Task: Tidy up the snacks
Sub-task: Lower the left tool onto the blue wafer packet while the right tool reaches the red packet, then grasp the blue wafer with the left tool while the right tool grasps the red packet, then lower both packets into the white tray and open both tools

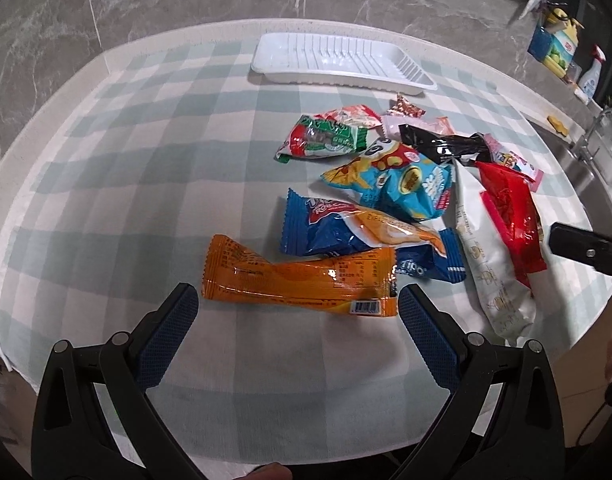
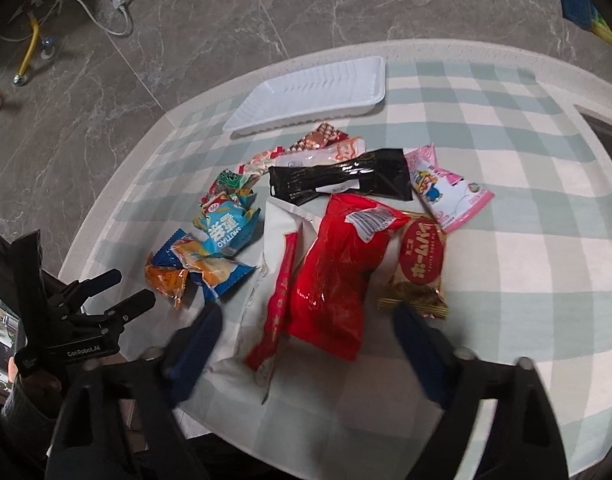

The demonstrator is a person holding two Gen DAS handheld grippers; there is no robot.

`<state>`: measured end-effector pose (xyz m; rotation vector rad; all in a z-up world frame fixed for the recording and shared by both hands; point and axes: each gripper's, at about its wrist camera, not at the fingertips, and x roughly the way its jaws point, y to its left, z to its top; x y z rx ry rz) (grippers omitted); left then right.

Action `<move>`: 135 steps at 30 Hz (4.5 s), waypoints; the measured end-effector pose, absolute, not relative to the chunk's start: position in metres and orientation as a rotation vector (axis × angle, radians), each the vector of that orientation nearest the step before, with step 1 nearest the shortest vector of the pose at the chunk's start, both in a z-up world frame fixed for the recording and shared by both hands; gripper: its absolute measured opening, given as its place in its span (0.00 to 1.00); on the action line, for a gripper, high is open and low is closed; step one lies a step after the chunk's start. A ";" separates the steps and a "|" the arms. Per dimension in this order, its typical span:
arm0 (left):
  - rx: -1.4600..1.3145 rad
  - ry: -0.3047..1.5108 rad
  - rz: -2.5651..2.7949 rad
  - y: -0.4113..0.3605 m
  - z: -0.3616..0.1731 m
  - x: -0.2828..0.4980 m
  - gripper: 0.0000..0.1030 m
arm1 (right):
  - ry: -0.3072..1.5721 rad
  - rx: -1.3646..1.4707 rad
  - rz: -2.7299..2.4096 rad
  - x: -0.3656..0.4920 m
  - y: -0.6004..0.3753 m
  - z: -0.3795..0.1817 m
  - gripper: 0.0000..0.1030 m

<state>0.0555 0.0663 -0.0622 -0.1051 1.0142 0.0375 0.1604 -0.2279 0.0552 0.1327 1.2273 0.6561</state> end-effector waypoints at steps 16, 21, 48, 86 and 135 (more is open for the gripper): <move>-0.280 1.132 -0.028 0.087 -0.085 0.085 0.98 | 1.289 0.190 0.646 0.185 -0.217 0.033 0.72; -0.276 1.121 -0.052 0.090 -0.086 0.113 0.98 | 1.301 0.212 0.657 0.192 -0.217 0.028 0.72; 0.788 1.021 -0.387 -0.019 -0.094 0.127 0.98 | 1.331 0.172 0.692 0.198 -0.216 0.015 0.75; 0.343 1.134 -0.687 0.024 -0.059 0.154 0.25 | 1.361 0.510 0.670 0.214 -0.247 0.001 0.32; -0.208 1.050 -0.400 0.148 -0.001 0.405 0.25 | 1.328 0.917 0.750 0.435 -0.197 0.000 0.32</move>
